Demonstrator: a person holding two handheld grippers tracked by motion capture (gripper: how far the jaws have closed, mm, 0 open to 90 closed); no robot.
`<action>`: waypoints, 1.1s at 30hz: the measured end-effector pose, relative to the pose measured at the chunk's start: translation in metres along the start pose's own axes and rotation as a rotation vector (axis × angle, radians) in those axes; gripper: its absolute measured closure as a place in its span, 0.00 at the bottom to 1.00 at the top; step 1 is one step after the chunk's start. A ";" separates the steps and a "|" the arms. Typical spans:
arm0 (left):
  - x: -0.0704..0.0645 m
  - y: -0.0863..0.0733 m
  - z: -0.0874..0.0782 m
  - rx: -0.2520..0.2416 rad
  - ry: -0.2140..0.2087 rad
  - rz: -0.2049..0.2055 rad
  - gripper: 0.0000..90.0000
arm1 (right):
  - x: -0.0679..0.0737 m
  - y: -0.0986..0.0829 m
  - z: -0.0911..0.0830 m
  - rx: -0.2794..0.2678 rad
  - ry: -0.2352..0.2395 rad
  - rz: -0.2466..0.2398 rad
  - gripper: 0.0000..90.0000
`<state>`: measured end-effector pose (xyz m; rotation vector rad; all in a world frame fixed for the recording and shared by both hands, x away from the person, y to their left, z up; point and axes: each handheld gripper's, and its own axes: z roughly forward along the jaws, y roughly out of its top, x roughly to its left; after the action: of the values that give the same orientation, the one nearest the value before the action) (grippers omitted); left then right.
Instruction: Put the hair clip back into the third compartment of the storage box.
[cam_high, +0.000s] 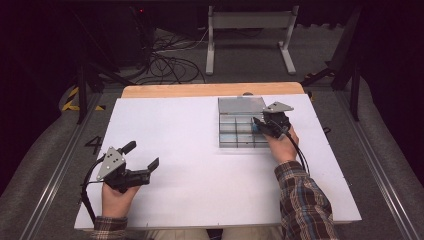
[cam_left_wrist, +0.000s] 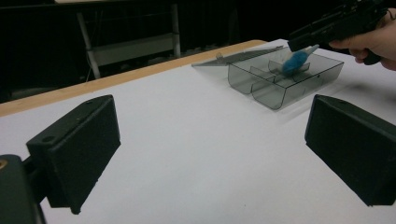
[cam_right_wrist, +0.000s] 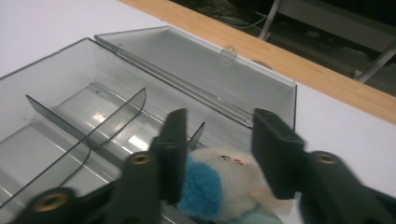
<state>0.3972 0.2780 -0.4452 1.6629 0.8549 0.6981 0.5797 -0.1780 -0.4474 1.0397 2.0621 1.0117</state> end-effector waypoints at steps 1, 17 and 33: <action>0.000 0.000 0.000 0.001 0.000 0.001 0.04 | -0.001 0.000 -0.003 -0.008 -0.006 0.020 0.79; -0.001 0.000 0.001 -0.003 -0.004 0.003 0.05 | -0.008 -0.010 -0.016 0.027 0.034 0.065 1.00; -0.001 0.000 0.002 -0.005 -0.002 -0.001 0.05 | -0.005 -0.016 -0.002 0.083 0.037 0.075 1.00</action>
<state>0.3979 0.2762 -0.4458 1.6588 0.8519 0.6970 0.5746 -0.1892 -0.4583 1.1557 2.1249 0.9966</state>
